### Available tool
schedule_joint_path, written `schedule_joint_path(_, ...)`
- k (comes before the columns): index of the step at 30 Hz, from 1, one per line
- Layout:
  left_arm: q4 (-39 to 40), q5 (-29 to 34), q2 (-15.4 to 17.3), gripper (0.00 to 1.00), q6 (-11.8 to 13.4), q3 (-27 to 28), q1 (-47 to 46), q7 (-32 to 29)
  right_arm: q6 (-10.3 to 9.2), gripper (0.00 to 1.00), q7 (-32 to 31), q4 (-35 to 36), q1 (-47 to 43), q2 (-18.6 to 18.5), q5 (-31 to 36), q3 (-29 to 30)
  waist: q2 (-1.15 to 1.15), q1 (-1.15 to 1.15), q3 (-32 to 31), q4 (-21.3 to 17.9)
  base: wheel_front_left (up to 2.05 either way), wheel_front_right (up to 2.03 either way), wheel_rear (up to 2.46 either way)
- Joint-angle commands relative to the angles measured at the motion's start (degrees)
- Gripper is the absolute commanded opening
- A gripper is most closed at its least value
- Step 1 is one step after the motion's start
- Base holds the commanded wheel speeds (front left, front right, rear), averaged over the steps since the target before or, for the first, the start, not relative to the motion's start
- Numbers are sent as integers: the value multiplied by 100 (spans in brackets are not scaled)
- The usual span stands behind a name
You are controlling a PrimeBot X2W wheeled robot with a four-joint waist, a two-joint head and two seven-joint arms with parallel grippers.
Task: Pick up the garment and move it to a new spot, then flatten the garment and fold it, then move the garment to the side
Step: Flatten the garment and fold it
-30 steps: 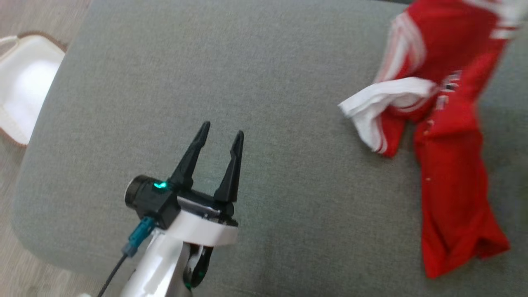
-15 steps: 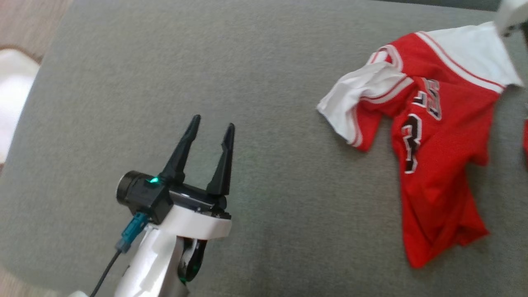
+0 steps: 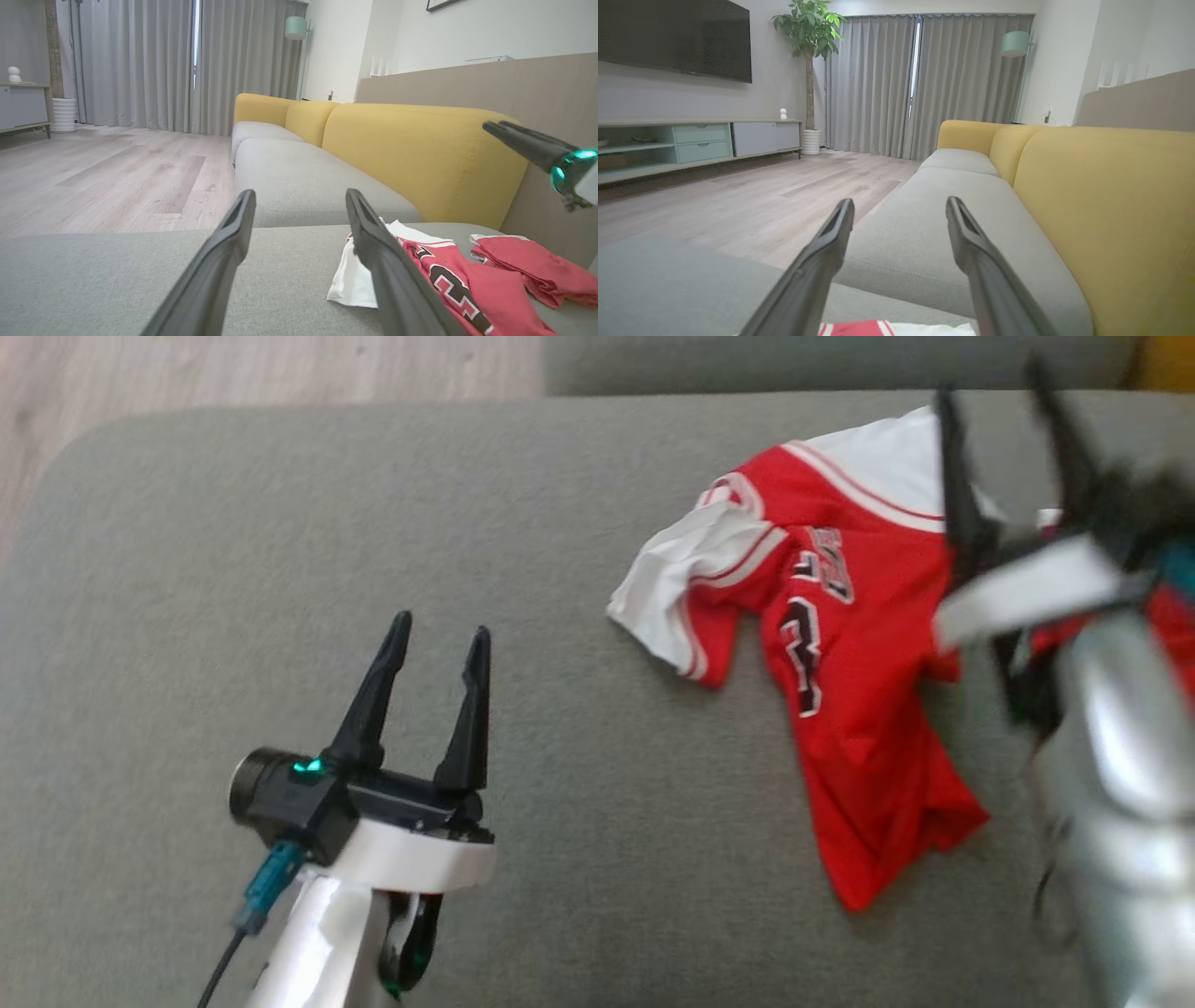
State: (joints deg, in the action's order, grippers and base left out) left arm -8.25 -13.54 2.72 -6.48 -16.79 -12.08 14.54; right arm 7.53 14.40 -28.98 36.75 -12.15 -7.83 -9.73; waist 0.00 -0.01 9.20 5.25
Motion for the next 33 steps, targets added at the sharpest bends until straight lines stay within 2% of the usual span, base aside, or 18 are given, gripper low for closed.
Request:
schedule_joint_path(1, 227, 55, 16, 100, 27, 235, -75, 46, -4, 100, 58, 383, -266, 219, 41, 2, 0, 1, -195, -205, 0, 0, 0)
schedule_joint_path(7, 225, 78, 16, 100, 13, 293, 94, 46, -4, 100, -47, 1314, -1909, 741, 229, 431, 0, 1, -386, -465, 0, 0, 0)
schedule_joint_path(12, 172, 95, 16, 100, -7, 261, 151, 46, -4, 100, -94, 1699, -2721, 899, 264, 589, 0, 1, -367, -599, 0, 0, 0)
schedule_joint_path(24, -332, 385, 88, 100, -81, -6, -308, 46, -4, 100, -175, 2091, -2742, 925, 151, 594, 0, 1, -13, -912, 0, 0, 0)
schedule_joint_path(29, -1182, 474, 239, 100, -93, -301, -1044, -102, -4, 100, -150, 2134, -2664, 926, 67, 541, 0, 1, 278, -1149, 0, 0, 0)
schedule_joint_path(33, -2030, 394, 400, 100, -98, -416, -1852, -584, -4, 100, -88, 2150, -2547, 926, -44, 470, 0, 1, 592, -1413, 0, 0, 0)
